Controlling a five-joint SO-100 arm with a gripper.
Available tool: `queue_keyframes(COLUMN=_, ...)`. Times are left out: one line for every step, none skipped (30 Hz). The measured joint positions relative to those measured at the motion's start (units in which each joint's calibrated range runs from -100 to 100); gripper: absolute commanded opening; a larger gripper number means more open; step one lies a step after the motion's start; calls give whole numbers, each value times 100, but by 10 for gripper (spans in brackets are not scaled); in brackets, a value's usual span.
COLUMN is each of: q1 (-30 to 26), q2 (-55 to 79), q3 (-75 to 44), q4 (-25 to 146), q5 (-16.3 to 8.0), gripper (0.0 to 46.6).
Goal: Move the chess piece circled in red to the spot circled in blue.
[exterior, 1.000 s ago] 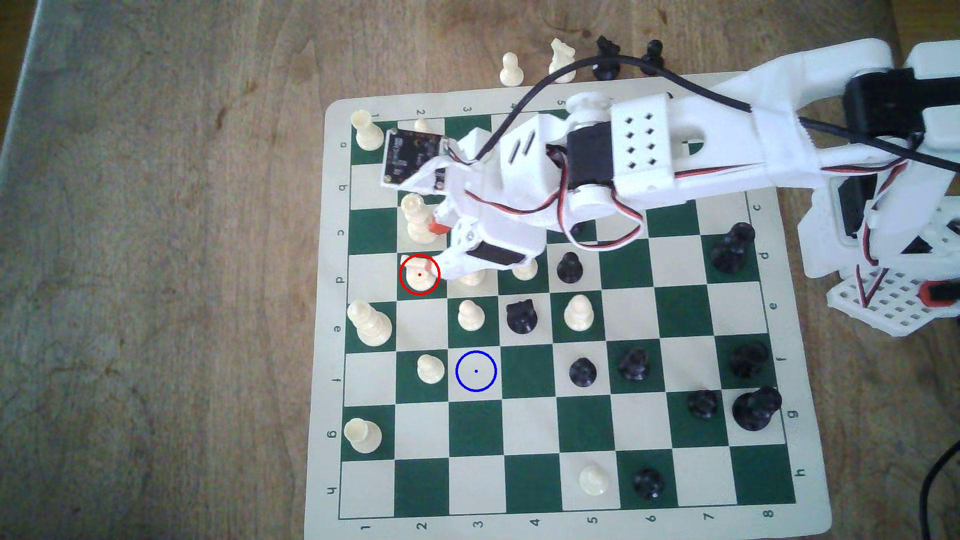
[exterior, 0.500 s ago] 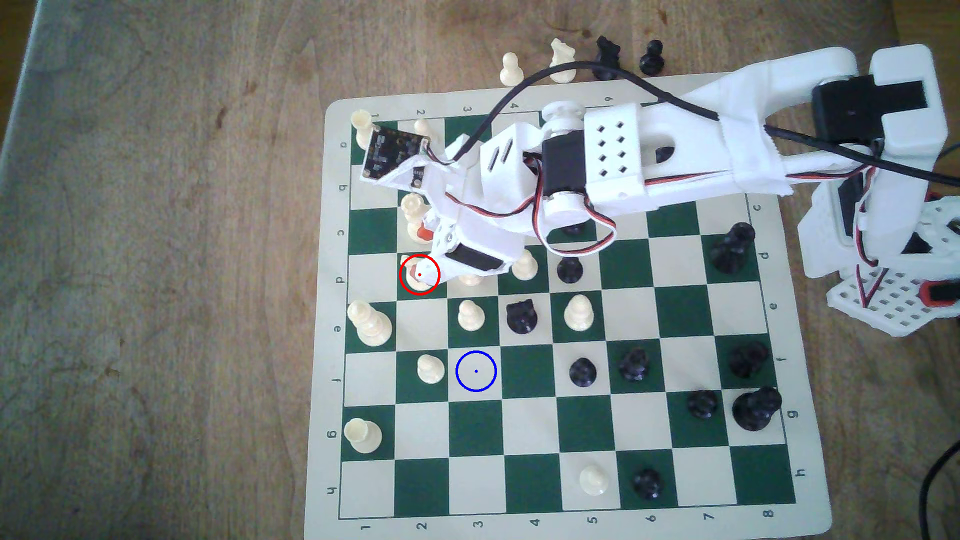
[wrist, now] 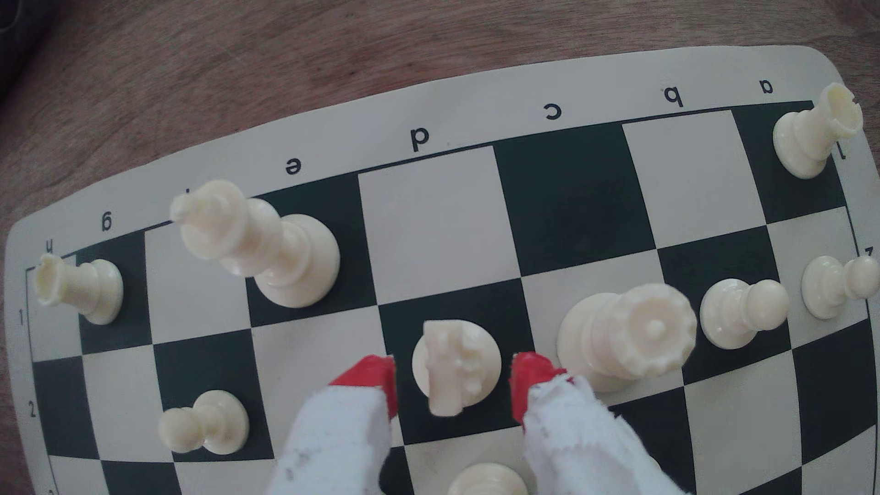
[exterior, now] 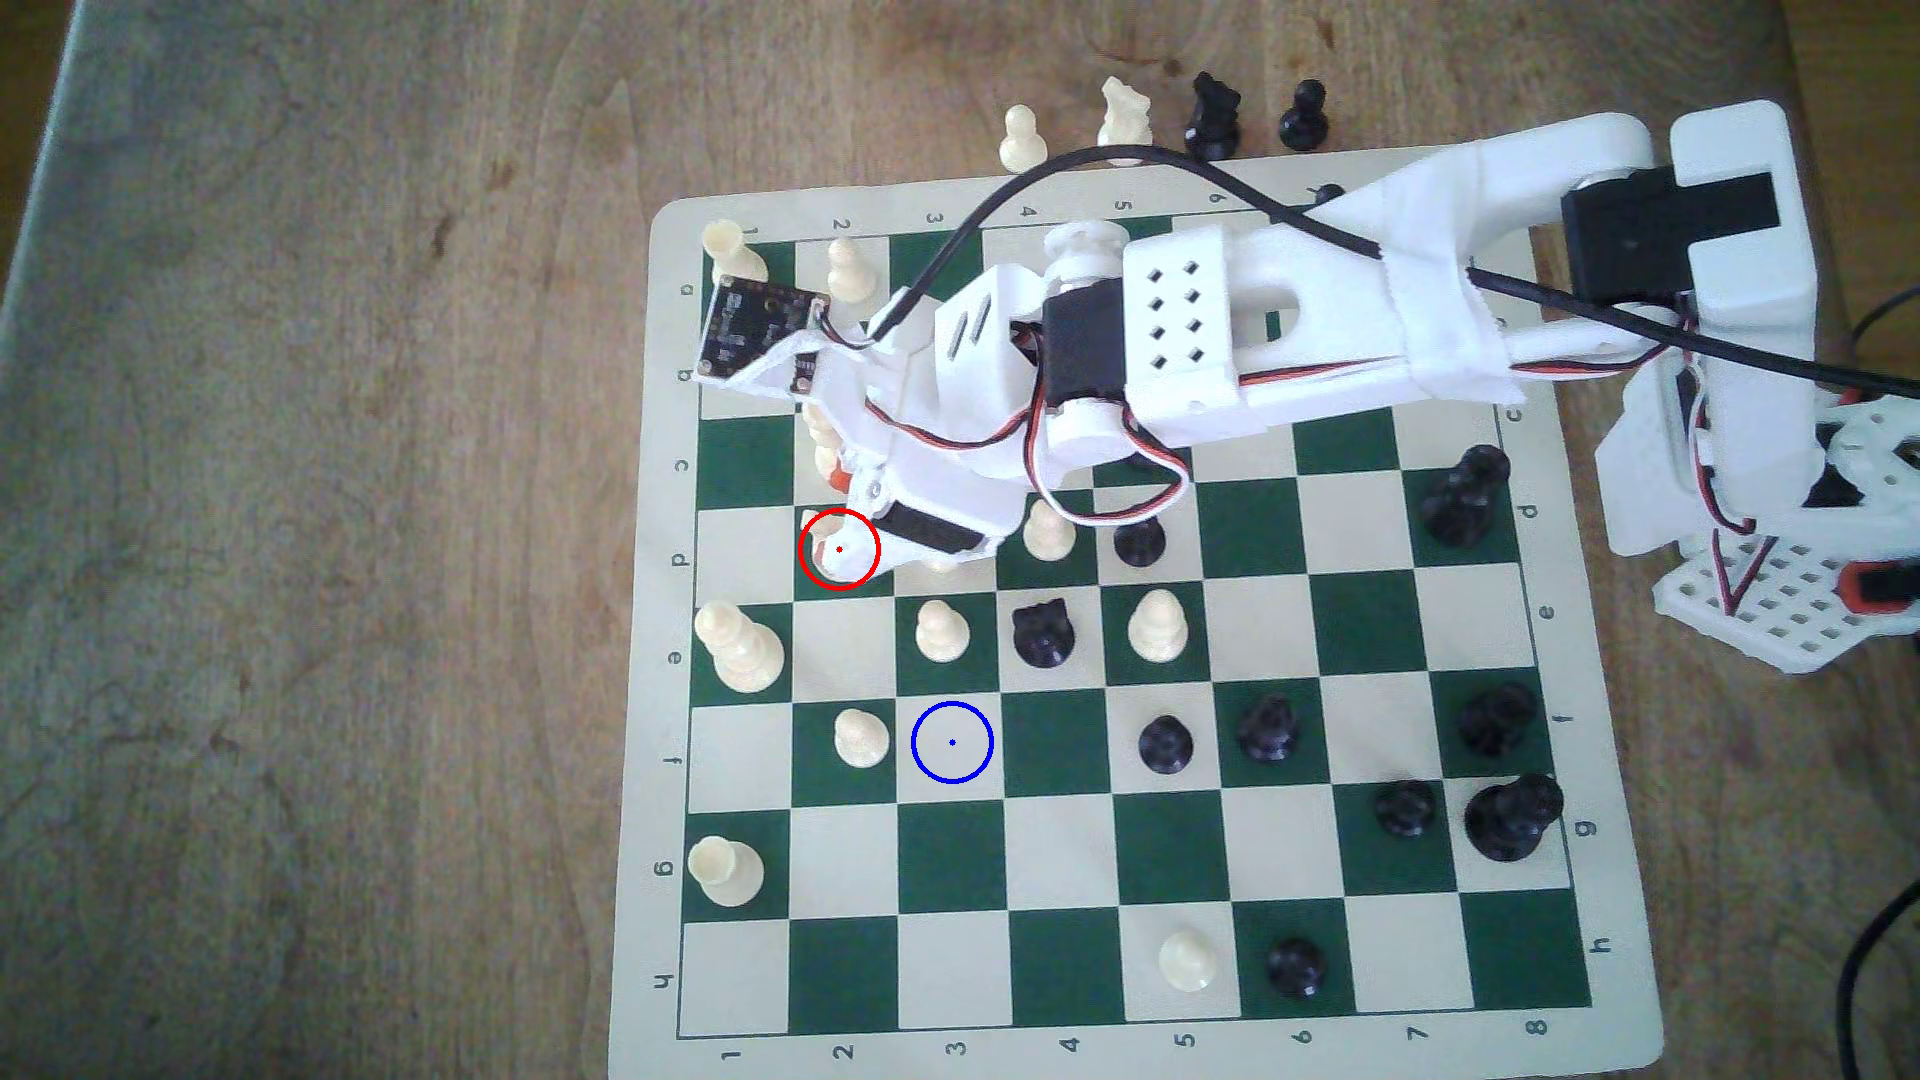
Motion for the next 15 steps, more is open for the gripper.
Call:
queue_keyframes(q1=0, q2=25, q3=-27, q4=0, q5=0, gripper=130)
queue_keyframes(q1=0, q2=59, q3=-81, q4=0, q5=0, gripper=130)
queue_keyframes(q1=0, q2=92, q3=-127, q4=0, q5=0, gripper=129)
queue_keyframes(q1=0, q2=142, q3=-181, q4=0, q5=0, gripper=129)
queue_keyframes(q1=0, q2=159, q3=-199, q4=0, q5=0, gripper=128)
queue_keyframes(q1=0, q2=193, q3=-235, q4=0, q5=0, gripper=128)
queue_keyframes(q1=0, q2=235, q3=-280, q4=0, q5=-20, gripper=127)
queue_keyframes(q1=0, q2=268, q3=-316, q4=0, q5=-29, gripper=125)
queue_keyframes(q1=-7, q2=344, q3=-407, q4=0, q5=-49, gripper=123)
queue_keyframes(q1=-29, q2=385, q3=-452, q4=0, q5=-49, gripper=122)
queue_keyframes(q1=-44, q2=411, q3=-479, q4=0, q5=-49, gripper=121)
queue_keyframes(q1=-59, q2=436, q3=-506, q4=0, q5=-49, gripper=116)
queue_keyframes(q1=-74, q2=436, q3=-506, q4=0, q5=-49, gripper=110)
queue_keyframes(q1=-74, q2=436, q3=-506, q4=0, q5=-49, gripper=103)
queue_keyframes(q1=-74, q2=436, q3=-506, q4=0, q5=-49, gripper=96)
